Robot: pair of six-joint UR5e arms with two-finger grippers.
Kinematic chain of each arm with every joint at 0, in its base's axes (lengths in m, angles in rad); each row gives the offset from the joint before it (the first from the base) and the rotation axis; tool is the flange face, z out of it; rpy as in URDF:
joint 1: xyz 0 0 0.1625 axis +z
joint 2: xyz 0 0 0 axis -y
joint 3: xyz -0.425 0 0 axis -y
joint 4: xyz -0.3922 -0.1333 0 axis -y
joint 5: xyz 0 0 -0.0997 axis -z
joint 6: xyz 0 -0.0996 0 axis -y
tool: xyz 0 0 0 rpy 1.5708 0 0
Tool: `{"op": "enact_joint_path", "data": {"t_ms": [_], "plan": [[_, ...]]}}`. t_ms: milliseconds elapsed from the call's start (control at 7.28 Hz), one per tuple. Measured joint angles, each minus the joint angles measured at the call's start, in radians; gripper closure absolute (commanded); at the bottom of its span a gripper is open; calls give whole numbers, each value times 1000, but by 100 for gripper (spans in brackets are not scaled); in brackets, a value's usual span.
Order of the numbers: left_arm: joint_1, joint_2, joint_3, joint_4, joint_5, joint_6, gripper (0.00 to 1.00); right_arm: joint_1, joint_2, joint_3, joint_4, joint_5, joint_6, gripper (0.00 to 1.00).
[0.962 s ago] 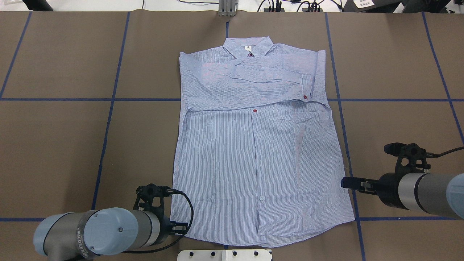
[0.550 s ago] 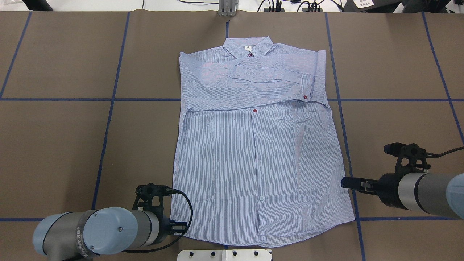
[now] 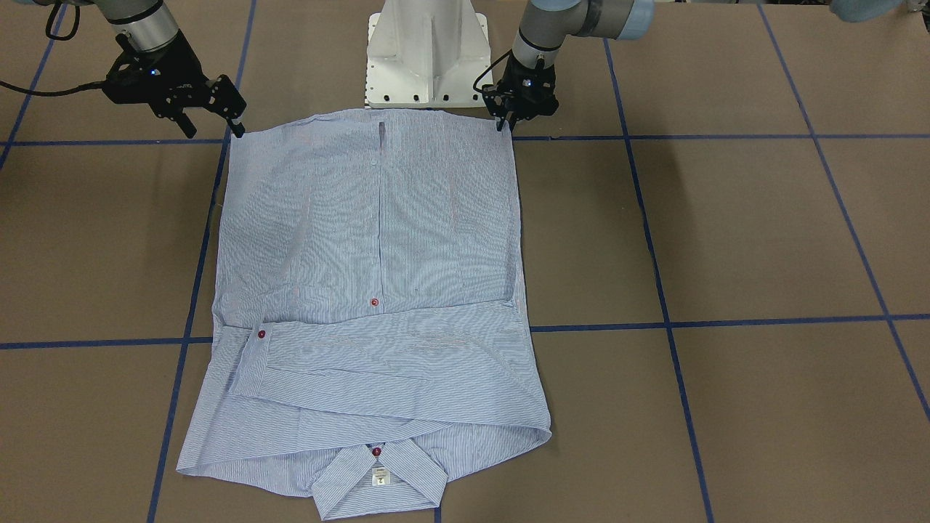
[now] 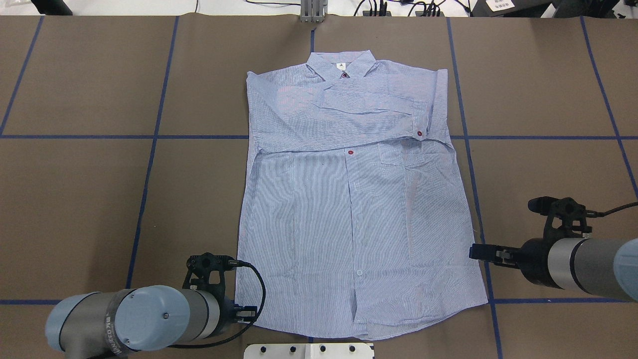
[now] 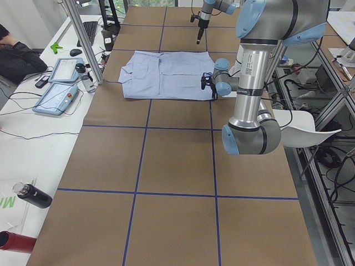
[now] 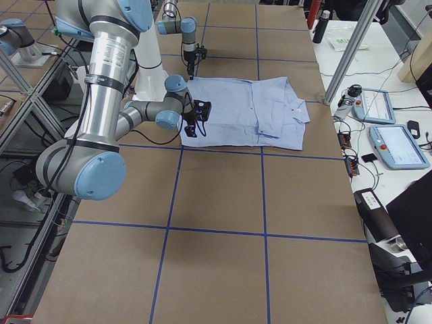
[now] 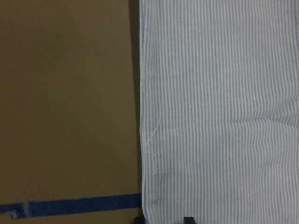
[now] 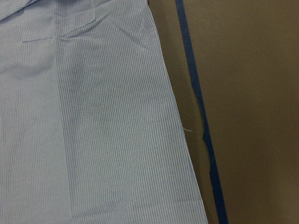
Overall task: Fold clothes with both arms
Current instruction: 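Position both grippers at the hem corners nearest the robot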
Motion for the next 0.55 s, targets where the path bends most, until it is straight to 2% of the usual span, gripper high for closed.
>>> {"op": "enact_joint_path", "data": {"t_ms": [412, 550], "plan": [[0, -1, -12, -1, 0, -5, 100, -19, -42, -5, 34, -3, 15, 3], [0, -1, -15, -1, 0, -6, 100, -28, -63, -16, 77, -6, 31, 12]]}}
